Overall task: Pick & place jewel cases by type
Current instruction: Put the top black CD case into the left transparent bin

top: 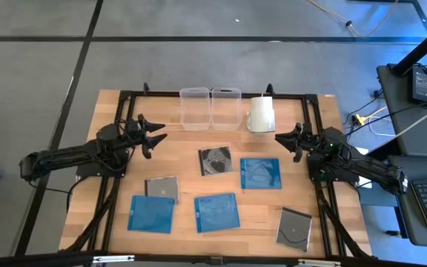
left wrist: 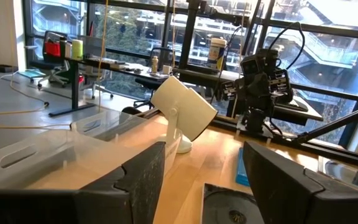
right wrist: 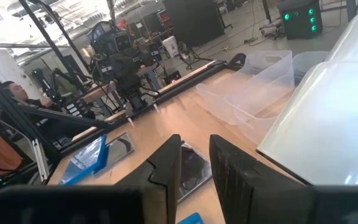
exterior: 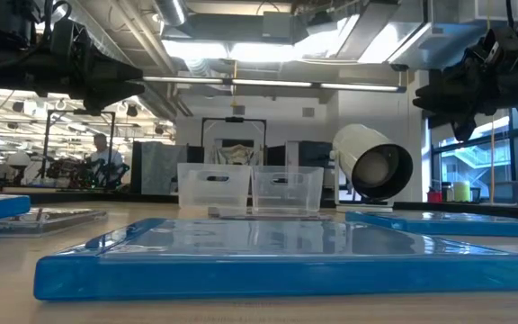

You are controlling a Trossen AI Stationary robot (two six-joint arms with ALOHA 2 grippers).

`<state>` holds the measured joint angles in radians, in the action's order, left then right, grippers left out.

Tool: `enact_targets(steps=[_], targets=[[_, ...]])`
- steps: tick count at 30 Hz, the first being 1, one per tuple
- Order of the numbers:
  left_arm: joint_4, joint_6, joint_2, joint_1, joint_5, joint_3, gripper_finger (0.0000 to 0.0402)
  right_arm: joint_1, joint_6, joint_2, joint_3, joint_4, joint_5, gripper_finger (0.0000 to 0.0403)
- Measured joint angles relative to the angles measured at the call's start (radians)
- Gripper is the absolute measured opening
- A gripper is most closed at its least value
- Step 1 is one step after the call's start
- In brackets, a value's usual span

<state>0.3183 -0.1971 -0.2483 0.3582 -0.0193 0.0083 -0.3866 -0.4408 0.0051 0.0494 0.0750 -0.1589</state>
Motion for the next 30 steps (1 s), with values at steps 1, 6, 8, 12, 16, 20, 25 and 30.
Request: enact_targets(steps=[1, 6, 8, 12, 16, 20, 25, 30], targets=[[0.0, -0.001, 0.0, 0.0, 0.0, 0.0, 0.0214, 0.0, 0.001, 0.0, 0.0, 0.0, 0.0, 0.0089], [0.0, -0.007, 0.0, 0.0, 0.0, 0.0, 0.0212, 0.0, 0.004, 0.0, 0.0, 0.0, 0.0, 0.0089], [0.0, -0.014, 0.0, 0.0, 0.0, 0.0, 0.0212, 0.0, 0.033, 0.0, 0.0, 0.0, 0.001, 0.0089], [0.0, -0.053, -0.001, 0.0, 0.004, 0.0, 0.0214, 0.0, 0.109, 0.0, 0.0, 0.0, 0.003, 0.0089], [0.0, -0.119, -0.022, -0.012, 0.043, 0.0, 0.0213, 0.001, 0.212, 0.0, 0.0, -0.052, 0.0, 0.0089], [0.002, -0.108, -0.078, -0.055, 0.059, 0.005, 0.0211, 0.019, 0.322, 0.0, 0.0, -0.234, -0.04, 0.0089], [0.007, -0.129, -0.214, -0.119, 0.085, 0.082, 0.021, 0.049, 0.391, 0.04, 0.1, -0.293, -0.02, 0.0083], [-0.002, -0.066, -0.422, -0.183, 0.126, 0.186, 0.021, 0.087, 0.451, 0.224, 0.233, -0.29, -0.018, 0.0061]])
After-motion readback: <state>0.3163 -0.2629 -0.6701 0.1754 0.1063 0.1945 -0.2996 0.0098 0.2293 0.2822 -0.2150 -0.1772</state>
